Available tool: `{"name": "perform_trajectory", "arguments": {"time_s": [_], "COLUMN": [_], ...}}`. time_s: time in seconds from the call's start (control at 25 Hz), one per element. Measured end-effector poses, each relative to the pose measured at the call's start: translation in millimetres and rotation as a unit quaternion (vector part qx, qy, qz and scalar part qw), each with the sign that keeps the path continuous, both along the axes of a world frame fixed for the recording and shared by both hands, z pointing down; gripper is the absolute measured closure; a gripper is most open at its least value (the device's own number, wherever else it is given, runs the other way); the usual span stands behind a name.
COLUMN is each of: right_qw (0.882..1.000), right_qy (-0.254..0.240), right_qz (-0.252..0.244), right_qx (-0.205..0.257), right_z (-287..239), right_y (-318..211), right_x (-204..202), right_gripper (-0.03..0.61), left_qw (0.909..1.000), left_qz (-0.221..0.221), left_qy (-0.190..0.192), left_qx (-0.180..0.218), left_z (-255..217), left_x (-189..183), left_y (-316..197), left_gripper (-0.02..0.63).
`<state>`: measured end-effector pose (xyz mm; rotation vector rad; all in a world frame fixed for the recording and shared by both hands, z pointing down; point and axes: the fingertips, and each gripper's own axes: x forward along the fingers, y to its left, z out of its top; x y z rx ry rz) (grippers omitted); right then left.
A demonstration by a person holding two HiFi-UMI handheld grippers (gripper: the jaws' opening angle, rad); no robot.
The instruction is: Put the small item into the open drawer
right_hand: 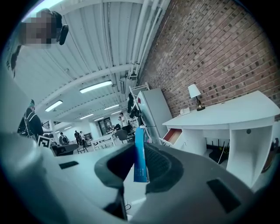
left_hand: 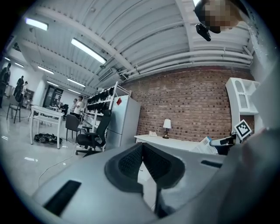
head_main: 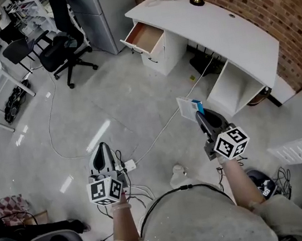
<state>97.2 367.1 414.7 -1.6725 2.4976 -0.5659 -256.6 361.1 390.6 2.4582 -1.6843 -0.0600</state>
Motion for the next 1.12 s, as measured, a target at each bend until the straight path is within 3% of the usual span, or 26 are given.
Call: {"name": "perform_trajectory", "arguments": {"time_s": [0.4,0.84,1.12], "right_qw": [1.0,1.0,0.999], "right_qy": [-0.007,-0.019,-0.025], "right_qz": [-0.008,-0.001,0.021], "right_qx": [-0.006,-0.013,-0.014], "right_z": [12,19,24], "right_y": [-52,-68,-90], "right_x": [44,68,89], "right_gripper": [0.506,0.506,0.506], "left_qw": [0.9997,0.9995,0.9978], "left_qz": [0.018,0.026,0.062], "left_qy": [-0.013,-0.015,-0.02], "left_qx": [0.004,-0.008,-0.011], "left_z": [0,6,11], "left_x": [64,90,125], "left_y": [-59,-90,-126], "left_gripper": [0.609,0.609,0.609]}}
